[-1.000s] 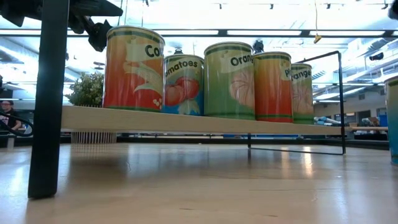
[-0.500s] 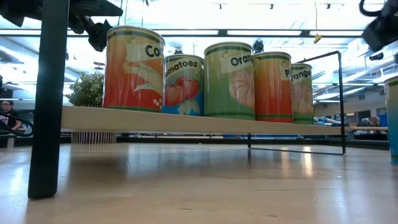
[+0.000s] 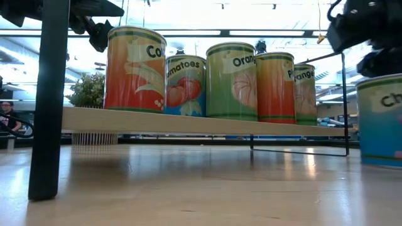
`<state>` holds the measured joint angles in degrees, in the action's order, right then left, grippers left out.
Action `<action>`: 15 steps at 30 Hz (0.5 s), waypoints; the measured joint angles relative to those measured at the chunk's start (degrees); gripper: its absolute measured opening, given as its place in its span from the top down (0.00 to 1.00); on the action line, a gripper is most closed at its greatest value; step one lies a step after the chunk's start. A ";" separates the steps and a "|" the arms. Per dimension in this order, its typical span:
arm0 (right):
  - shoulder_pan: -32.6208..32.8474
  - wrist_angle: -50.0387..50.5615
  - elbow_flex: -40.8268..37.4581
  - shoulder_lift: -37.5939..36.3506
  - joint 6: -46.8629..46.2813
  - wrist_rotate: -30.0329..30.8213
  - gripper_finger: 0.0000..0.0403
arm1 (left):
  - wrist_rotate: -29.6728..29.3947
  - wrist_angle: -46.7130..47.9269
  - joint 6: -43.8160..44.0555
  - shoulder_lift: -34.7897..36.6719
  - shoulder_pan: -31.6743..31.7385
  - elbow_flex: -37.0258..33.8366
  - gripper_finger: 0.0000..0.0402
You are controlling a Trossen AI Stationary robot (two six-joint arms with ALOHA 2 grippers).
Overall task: Pick and place cans onto a shelf
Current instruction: Put the canned cherries on the shelf
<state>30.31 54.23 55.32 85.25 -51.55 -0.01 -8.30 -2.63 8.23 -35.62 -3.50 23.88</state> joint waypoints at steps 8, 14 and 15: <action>-3.10 -4.76 0.01 0.00 2.52 1.27 0.03 | 0.00 0.47 0.00 0.00 0.02 0.00 0.12; -3.39 -5.38 0.03 0.00 2.53 4.27 0.03 | -0.02 0.75 0.00 0.00 0.00 0.00 0.12; -3.39 -5.39 0.03 0.00 2.54 4.36 0.04 | 0.00 0.94 0.02 0.00 0.02 0.00 0.12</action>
<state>26.92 48.84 55.35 85.25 -49.01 4.35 -8.30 -1.69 8.25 -35.62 -3.49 23.88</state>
